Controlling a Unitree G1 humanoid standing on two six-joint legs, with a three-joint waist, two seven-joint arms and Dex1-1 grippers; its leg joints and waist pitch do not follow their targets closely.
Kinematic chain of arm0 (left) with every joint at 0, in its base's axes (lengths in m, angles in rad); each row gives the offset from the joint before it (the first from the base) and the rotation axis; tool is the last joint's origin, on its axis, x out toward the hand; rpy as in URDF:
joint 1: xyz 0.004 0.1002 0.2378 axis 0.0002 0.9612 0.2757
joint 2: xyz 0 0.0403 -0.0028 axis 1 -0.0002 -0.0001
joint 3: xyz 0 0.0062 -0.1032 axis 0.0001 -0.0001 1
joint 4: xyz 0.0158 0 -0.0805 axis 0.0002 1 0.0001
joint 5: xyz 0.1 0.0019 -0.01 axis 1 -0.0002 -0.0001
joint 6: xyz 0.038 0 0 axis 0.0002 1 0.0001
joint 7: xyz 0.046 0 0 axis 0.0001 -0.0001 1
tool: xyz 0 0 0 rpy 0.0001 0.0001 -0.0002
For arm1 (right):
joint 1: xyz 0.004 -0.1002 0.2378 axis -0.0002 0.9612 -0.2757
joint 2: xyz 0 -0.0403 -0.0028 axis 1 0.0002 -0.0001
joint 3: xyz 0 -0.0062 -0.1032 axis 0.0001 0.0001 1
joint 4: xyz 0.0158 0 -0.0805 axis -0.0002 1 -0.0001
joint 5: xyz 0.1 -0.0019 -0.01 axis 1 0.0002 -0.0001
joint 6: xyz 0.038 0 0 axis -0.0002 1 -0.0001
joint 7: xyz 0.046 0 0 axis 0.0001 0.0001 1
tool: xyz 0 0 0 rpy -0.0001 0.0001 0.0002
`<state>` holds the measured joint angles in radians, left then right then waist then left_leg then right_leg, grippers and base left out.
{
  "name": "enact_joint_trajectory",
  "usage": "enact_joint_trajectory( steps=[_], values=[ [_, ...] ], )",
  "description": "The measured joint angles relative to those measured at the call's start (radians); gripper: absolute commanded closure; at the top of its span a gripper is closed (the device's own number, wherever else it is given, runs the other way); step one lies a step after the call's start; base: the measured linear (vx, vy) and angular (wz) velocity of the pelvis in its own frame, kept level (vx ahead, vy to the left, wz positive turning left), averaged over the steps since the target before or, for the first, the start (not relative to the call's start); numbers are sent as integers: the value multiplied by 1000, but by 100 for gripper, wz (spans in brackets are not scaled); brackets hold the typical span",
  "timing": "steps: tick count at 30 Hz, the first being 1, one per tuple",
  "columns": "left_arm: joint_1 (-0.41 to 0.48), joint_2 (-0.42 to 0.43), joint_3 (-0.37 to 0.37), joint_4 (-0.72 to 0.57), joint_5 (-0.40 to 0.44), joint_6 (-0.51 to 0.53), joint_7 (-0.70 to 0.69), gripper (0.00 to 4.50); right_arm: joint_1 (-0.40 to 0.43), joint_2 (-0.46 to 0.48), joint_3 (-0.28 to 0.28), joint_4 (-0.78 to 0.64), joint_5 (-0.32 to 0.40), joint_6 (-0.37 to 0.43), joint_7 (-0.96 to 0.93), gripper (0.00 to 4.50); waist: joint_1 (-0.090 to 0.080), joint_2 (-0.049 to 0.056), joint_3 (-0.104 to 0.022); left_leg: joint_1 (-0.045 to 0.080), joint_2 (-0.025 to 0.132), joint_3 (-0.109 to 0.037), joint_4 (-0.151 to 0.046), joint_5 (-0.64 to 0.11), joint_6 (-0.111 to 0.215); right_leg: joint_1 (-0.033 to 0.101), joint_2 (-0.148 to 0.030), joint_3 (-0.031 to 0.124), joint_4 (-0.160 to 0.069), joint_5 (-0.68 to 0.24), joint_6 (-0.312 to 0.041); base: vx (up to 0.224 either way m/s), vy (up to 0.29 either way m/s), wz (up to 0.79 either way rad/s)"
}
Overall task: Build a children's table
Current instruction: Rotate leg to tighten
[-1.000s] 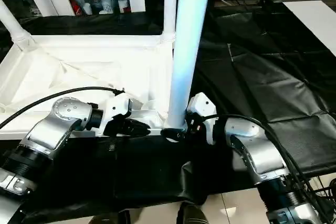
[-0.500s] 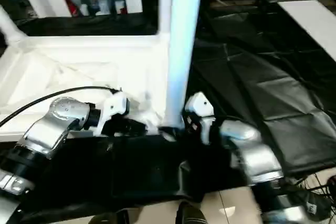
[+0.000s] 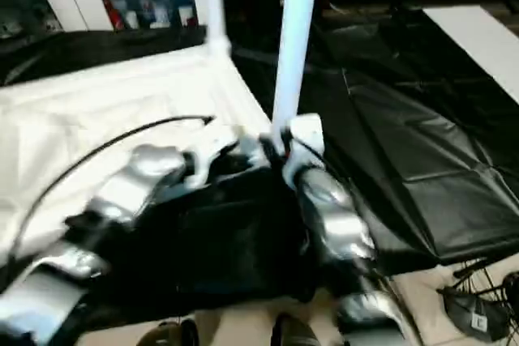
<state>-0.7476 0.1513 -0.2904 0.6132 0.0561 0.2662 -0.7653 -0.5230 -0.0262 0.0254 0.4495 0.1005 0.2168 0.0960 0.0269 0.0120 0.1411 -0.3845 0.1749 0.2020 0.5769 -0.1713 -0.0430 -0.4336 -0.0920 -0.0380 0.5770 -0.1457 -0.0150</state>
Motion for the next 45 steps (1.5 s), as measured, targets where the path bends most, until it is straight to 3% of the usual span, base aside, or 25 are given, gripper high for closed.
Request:
enact_joint_trajectory(
  steps=[3,6,9,11,14,15,19,23,28,32,39,45],
  values=[
    [-6,-1,0,12,0,-3,5,450,-2,7,-3,11,-8,-14,-9,182,1,0,0,0,0,-1,-1,0,0,0,0,-1,0,0,0,0,0,0],
    [-7,1,1,12,1,-4,-5,450,0,16,-19,13,-7,-27,11,113,1,0,0,0,0,-1,-2,0,0,0,0,-1,0,0,0,0,0,0],
    [-6,5,1,11,1,-2,-16,450,6,25,-23,5,-4,-35,19,100,1,0,0,0,0,-1,-3,0,0,-1,0,-1,0,0,0,0,0,0],
    [-6,6,1,8,0,-1,-24,450,15,22,-22,-6,-4,-39,24,65,1,0,0,0,0,-1,-3,0,0,-1,0,-1,0,0,1,0,0,0],
    [-4,17,-2,-2,0,-8,-41,450,40,-16,-8,-58,6,-27,69,58,4,2,1,-1,0,-1,-5,0,0,-2,0,-2,0,0,1,0,0,0],
    [-3,19,-5,-7,0,-11,-48,450,54,-36,4,-88,7,-20,87,32,5,2,1,-1,0,-1,-6,0,0,-2,0,-2,0,0,1,0,0,0],
    [19,56,-19,-40,-2,-38,-96,450,104,-154,38,-222,15,20,228,6,8,2,1,-1,0,-1,-10,0,0,-2,0,-4,0,1,1,0,0,0],
    [65,138,-25,-103,-23,-84,-204,450,169,-354,82,-337,28,42,477,6,7,2,1,0,1,-2,-12,0,0,-2,1,-5,0,-1,4,0,0,0],
    [118,240,-39,-189,-78,-117,-400,450,209,-459,102,-396,106,22,710,6,3,6,1,-2,2,-2,-13,2,5,-4,2,-5,-1,-5,6,0,0,0],
    [134,278,-49,-229,-101,-104,-475,450,220,-484,110,-427,167,70,795,6,9,6,1,-2,2,-2,-13,2,5,-4,2,-5,0,-6,5,0,0,0],
    [146,291,-59,-252,-105,-91,-508,450,251,-518,166,-435,176,93,905,6,11,6,1,-1,1,0,-9,0,0,-2,0,-3,0,-5,3,0,0,0],
    [149,299,-59,-265,-106,-82,-512,450,200,-474,166,-361,170,82,897,6,8,6,1,-1,2,-1,-9,0,1,-2,0,-3,1,-5,3,0,0,0]
  ],
)
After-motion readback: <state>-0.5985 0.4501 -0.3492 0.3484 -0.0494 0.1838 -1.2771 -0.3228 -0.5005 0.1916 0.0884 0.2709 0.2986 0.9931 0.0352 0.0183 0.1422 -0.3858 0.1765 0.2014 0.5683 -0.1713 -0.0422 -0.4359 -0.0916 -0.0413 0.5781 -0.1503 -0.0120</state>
